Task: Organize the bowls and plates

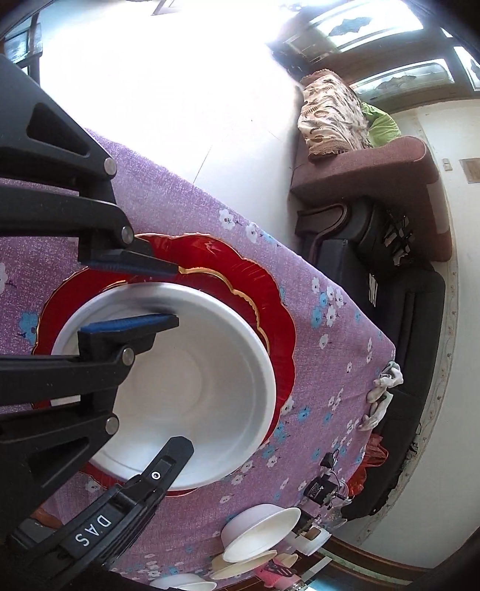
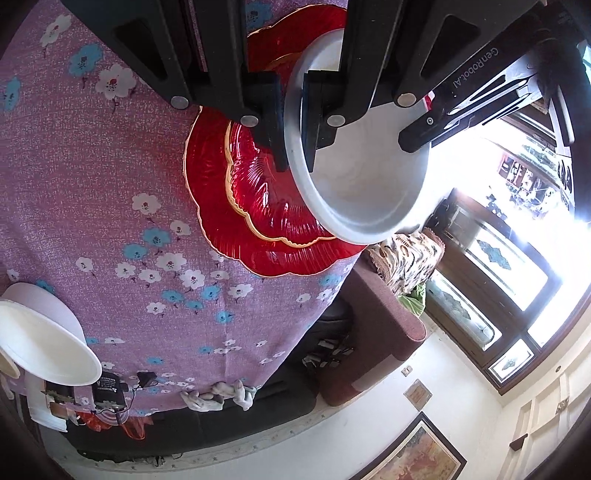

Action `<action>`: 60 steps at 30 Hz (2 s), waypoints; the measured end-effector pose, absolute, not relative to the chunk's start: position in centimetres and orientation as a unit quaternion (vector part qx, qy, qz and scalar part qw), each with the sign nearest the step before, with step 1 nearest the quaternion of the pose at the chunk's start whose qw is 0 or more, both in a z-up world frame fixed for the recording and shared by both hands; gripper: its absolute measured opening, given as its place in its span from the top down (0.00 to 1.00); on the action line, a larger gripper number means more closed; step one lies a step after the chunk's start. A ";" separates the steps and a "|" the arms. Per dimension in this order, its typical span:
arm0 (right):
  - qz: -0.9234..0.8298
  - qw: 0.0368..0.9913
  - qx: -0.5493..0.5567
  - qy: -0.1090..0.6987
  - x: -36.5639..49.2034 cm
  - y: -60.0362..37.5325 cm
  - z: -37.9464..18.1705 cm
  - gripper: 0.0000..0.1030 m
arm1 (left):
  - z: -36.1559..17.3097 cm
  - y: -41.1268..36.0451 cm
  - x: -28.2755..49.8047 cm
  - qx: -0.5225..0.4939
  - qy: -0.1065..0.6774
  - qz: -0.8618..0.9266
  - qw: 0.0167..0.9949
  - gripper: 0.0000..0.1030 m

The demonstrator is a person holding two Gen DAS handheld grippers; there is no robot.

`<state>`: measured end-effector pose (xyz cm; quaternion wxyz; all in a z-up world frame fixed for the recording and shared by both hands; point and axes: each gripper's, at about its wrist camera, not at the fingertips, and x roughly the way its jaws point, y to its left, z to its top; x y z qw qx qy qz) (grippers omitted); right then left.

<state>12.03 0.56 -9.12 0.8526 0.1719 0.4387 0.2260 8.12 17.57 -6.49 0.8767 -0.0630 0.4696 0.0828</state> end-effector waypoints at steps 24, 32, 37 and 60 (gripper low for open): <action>0.217 0.857 0.160 0.440 12.4 0.9 -9.8 0.92 | -5.6 18.7 7.7 -0.066 0.451 0.109 0.883 0.66; 0.209 0.861 0.141 0.442 12.5 1.5 -9.7 0.91 | -4.9 19.5 7.3 -0.079 0.443 0.114 0.886 0.66; 0.203 0.869 0.110 0.438 12.4 2.1 -9.5 0.88 | -4.0 20.3 6.6 -0.087 0.428 0.125 0.891 0.62; 0.211 0.917 0.054 0.334 9.9 1.6 -3.8 0.45 | -3.2 20.4 6.0 -0.103 0.421 0.116 0.894 0.62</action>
